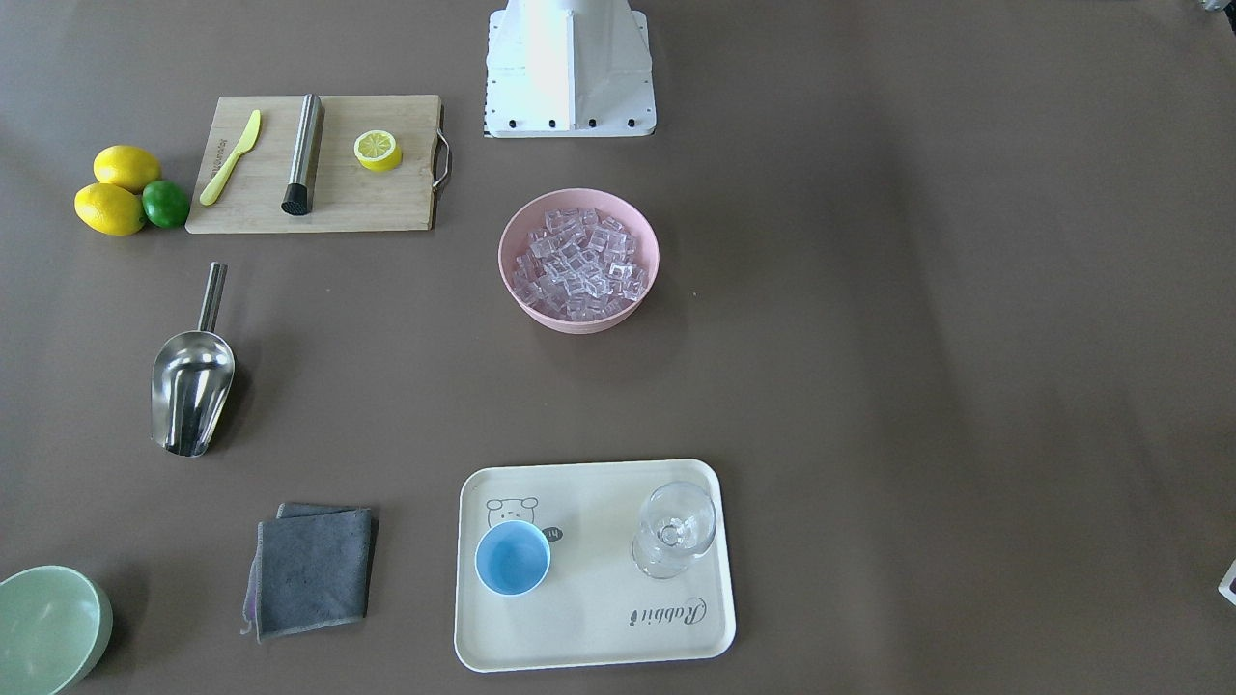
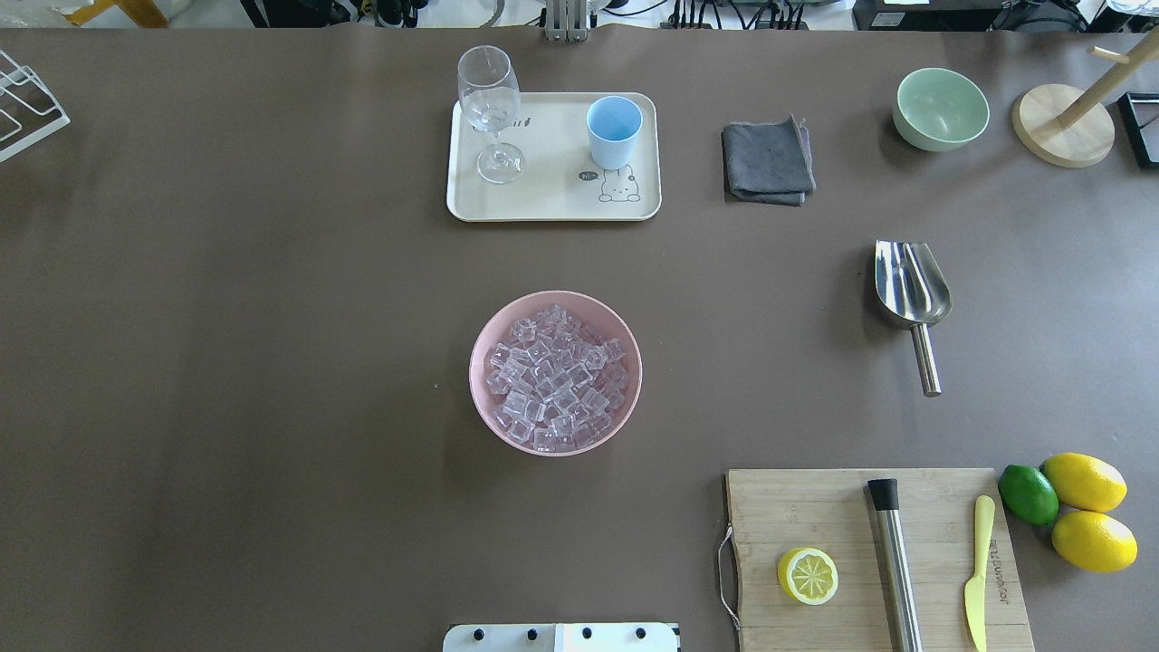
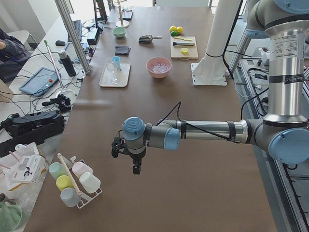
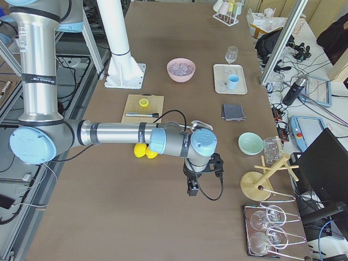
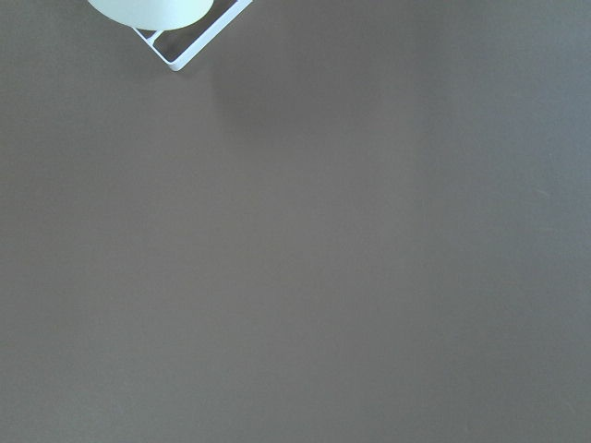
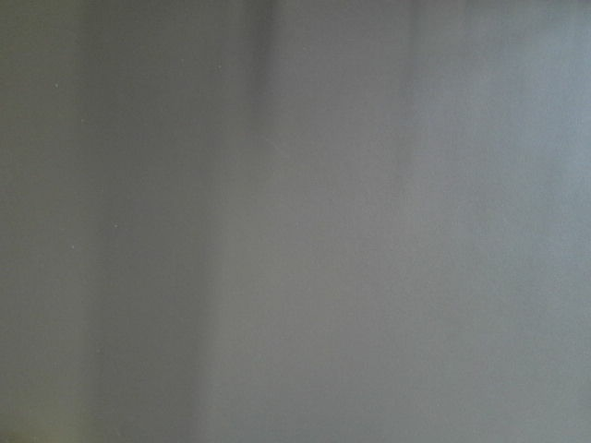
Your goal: Put ice in cup with scoop
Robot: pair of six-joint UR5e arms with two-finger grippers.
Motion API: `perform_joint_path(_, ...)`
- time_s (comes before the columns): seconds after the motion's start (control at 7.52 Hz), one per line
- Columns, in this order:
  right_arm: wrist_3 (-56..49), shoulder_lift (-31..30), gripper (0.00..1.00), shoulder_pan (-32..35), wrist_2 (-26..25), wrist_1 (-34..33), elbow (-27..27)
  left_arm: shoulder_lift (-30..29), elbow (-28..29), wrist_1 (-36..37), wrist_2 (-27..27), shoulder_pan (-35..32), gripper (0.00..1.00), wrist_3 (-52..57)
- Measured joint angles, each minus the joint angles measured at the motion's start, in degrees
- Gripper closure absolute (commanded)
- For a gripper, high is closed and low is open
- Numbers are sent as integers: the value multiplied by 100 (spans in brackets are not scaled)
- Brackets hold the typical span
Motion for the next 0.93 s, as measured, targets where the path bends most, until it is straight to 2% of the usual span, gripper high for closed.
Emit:
perform_joint_path(0.53, 0, -37, 0, 5, 31, -6, 11, -3, -57, 3, -22, 17, 2, -178)
perform_joint_path(0.93, 502, -252, 0, -201, 149, 12, 524, -15, -70, -14, -38, 42, 2, -215)
